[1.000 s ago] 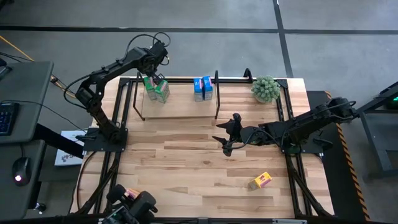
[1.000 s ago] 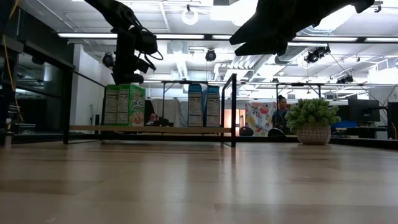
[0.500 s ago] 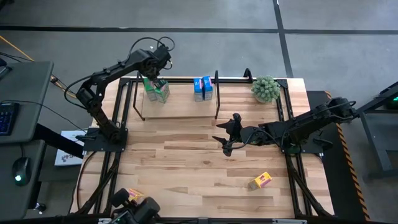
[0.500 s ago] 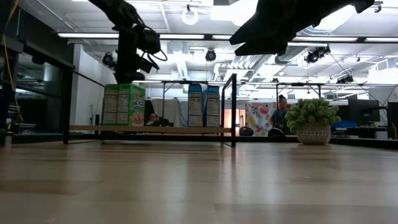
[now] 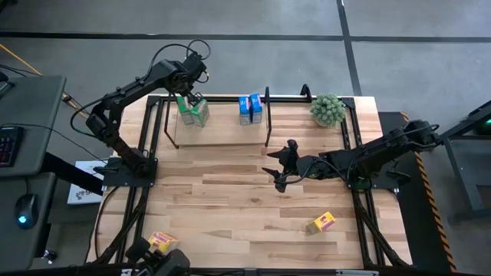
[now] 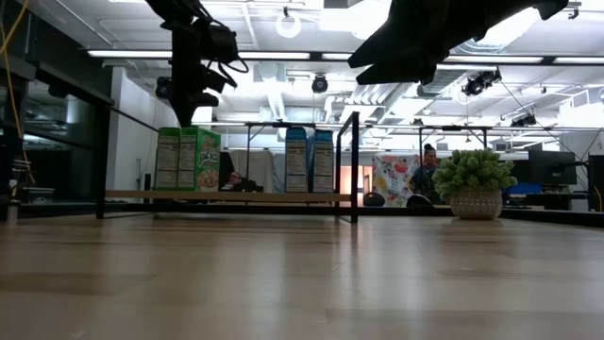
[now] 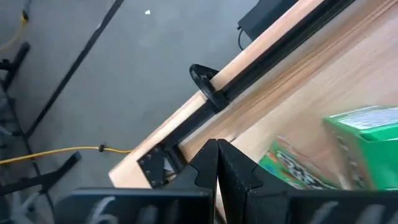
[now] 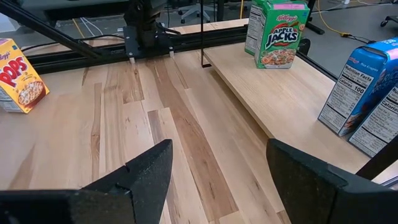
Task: Stack cereal on shelf
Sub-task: Adjust the green cereal boxes on the shelf
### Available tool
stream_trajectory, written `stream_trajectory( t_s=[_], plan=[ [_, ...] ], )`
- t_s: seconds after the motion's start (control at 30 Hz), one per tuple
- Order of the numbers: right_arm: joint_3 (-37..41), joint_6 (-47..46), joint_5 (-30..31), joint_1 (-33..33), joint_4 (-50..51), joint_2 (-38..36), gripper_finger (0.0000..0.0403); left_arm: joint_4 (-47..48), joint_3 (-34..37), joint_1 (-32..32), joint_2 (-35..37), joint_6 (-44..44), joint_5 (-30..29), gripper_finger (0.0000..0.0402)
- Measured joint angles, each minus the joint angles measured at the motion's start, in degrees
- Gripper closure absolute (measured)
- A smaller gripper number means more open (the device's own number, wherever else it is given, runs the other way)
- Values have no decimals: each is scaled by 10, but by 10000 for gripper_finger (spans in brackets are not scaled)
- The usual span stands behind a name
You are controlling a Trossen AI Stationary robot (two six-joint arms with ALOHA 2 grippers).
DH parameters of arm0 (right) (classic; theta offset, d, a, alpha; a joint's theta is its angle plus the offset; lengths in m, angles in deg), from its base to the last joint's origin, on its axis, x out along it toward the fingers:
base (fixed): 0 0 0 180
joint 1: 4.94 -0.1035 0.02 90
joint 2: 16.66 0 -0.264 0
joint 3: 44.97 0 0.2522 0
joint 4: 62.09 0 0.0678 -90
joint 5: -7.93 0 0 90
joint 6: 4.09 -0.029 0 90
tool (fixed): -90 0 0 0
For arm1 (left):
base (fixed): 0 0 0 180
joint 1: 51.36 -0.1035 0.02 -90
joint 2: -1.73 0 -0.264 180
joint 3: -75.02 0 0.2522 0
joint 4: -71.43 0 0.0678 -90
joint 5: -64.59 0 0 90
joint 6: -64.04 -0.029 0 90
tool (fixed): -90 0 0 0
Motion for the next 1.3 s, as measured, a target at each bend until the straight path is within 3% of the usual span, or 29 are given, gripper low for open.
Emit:
stream_trajectory(
  t_s=[0.23, 0.4, 0.6, 0.87, 1.03, 1.3],
  plan=[
    [0, 0, 0, 0, 0, 0, 151, 1, 0, 15, 2, 26, 79, 402],
    [0, 0, 0, 0, -1, 0, 151, -78, 0, 46, 19, 2, 120, 402],
    [0, -2, 0, 0, -1, 0, 151, -100, 2, 84, 22, -82, 259, 402],
    [0, 0, 0, 0, -1, 0, 151, -141, 53, 130, 21, -182, 254, 401],
    [0, 0, 0, 0, -1, 0, 151, -144, 61, 125, 21, -187, 174, 401],
    [0, -2, 0, 0, -1, 0, 151, -128, 61, 98, 16, -181, 186, 401]
  ],
)
